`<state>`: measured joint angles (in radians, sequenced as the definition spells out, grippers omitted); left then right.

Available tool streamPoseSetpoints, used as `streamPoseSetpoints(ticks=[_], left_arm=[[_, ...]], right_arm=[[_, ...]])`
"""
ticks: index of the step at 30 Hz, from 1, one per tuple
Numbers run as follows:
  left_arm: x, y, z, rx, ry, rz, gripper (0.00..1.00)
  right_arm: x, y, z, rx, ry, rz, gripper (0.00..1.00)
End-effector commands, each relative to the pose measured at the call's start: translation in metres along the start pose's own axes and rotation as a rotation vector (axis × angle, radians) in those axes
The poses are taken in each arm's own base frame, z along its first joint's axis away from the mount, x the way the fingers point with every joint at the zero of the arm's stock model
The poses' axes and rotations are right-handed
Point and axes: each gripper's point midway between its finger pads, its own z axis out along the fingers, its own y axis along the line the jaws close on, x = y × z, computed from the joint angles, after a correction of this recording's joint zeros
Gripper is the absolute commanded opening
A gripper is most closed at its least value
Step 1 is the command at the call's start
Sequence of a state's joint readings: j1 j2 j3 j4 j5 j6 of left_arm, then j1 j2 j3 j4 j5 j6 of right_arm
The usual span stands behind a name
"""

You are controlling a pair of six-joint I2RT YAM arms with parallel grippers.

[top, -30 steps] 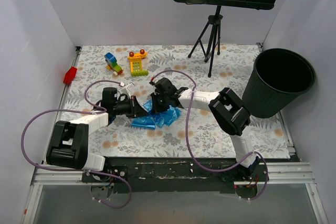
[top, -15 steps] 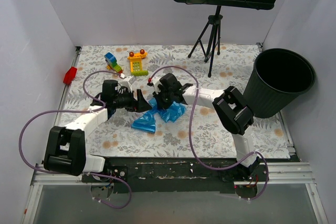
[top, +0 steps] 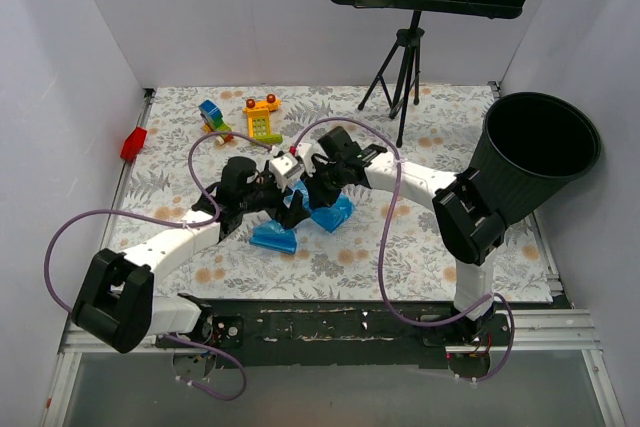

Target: Put the trash bags into the trash bin

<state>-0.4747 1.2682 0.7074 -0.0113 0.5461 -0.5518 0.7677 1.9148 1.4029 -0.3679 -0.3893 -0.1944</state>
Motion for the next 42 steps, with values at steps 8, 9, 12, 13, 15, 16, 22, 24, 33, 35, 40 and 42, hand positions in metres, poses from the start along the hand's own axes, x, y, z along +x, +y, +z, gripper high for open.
streamPoseSetpoints(ticks=[8, 9, 12, 13, 15, 16, 22, 24, 33, 35, 40, 42], left_arm=[[0.002, 0.002, 0.021, 0.022, -0.112, 0.144, 0.74], [0.002, 0.001, 0.023, 0.024, -0.12, 0.125, 0.71], [0.004, -0.004, 0.031, 0.059, -0.116, 0.092, 0.66], [0.007, -0.005, 0.033, 0.063, -0.11, 0.084, 0.65], [0.011, -0.008, 0.035, 0.073, -0.114, 0.077, 0.62], [0.013, -0.009, 0.036, 0.081, -0.115, 0.077, 0.56], [0.029, -0.025, 0.032, 0.161, -0.069, 0.069, 0.09], [0.036, -0.027, 0.03, 0.166, -0.051, 0.067, 0.0], [0.024, -0.031, 0.014, 0.171, -0.076, -0.123, 0.0], [0.017, -0.026, 0.011, 0.188, -0.096, -0.277, 0.0], [0.027, 0.003, 0.002, 0.162, -0.112, -0.612, 0.0], [0.03, 0.008, 0.0, 0.163, -0.108, -0.633, 0.0]], right_arm=[[-0.014, 0.029, -0.04, -0.267, -0.114, -0.089, 0.01], [-0.015, 0.031, -0.041, -0.276, -0.119, -0.098, 0.01], [-0.014, 0.034, -0.043, -0.295, -0.129, -0.095, 0.01], [-0.014, 0.036, -0.045, -0.31, -0.134, -0.092, 0.01], [-0.013, 0.042, -0.047, -0.339, -0.14, -0.09, 0.01], [-0.011, 0.044, -0.048, -0.353, -0.141, -0.094, 0.01], [0.001, 0.054, -0.05, -0.425, -0.131, -0.125, 0.01], [0.002, 0.059, -0.051, -0.458, -0.144, -0.143, 0.01], [0.007, 0.088, -0.066, -0.689, -0.207, -0.26, 0.01], [0.004, 0.093, -0.07, -0.732, -0.226, -0.258, 0.01], [-0.012, 0.113, -0.086, -0.894, -0.299, -0.171, 0.01], [-0.019, 0.12, -0.094, -0.959, -0.329, -0.118, 0.01]])
